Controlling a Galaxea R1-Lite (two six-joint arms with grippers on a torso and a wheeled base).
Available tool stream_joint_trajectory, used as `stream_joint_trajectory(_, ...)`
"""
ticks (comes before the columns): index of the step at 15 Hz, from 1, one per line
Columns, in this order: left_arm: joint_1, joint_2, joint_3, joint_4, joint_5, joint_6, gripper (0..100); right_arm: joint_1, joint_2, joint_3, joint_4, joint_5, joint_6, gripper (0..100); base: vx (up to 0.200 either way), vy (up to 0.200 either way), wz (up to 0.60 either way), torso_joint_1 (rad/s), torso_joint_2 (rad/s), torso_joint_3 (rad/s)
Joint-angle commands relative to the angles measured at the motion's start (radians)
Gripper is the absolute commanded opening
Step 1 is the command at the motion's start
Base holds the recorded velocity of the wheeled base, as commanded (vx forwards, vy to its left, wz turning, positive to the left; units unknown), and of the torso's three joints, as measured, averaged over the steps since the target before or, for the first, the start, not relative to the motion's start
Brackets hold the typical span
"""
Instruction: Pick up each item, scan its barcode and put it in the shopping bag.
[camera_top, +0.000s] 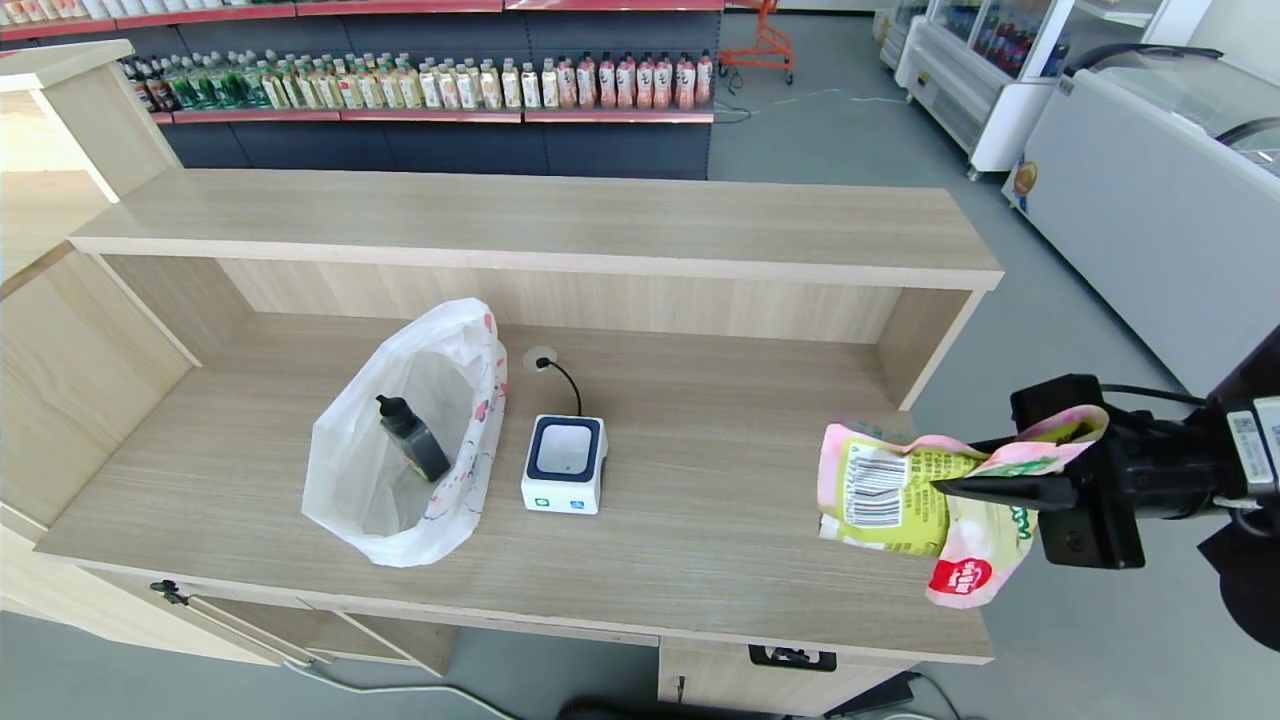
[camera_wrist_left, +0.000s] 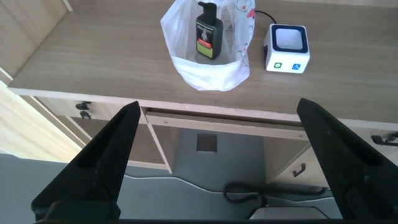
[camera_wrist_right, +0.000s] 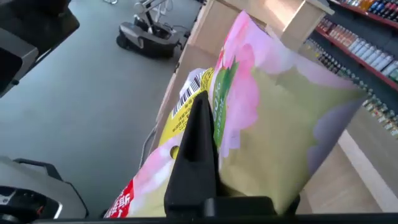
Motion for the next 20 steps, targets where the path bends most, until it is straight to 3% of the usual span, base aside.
stream_joint_trajectory(1,0.0,0.0,0.0,0.0,0.0,0.0,100,0.002,-0.018,-0.014,0.0,0.029,-0.004,0,0.0,0.0,0.0,0.0,0.0,0.0)
stream_joint_trajectory(11,0.0,0.0,0.0,0.0,0.0,0.0,100,0.163,-0.037,-0.006,-0.002,0.044,-0.008,0,0.0,0.0,0.0,0.0,0.0,0.0)
stream_joint_trajectory(17,0.0,0.0,0.0,0.0,0.0,0.0,100,0.194,-0.053,0.005,0.268,0.044,-0.186,0,0.0,0.0,0.0,0.0,0.0,0.0)
stream_joint_trajectory(20,0.0,0.0,0.0,0.0,0.0,0.0,100,0.196,-0.044,0.003,0.323,0.044,-0.188,0,0.0,0.0,0.0,0.0,0.0,0.0)
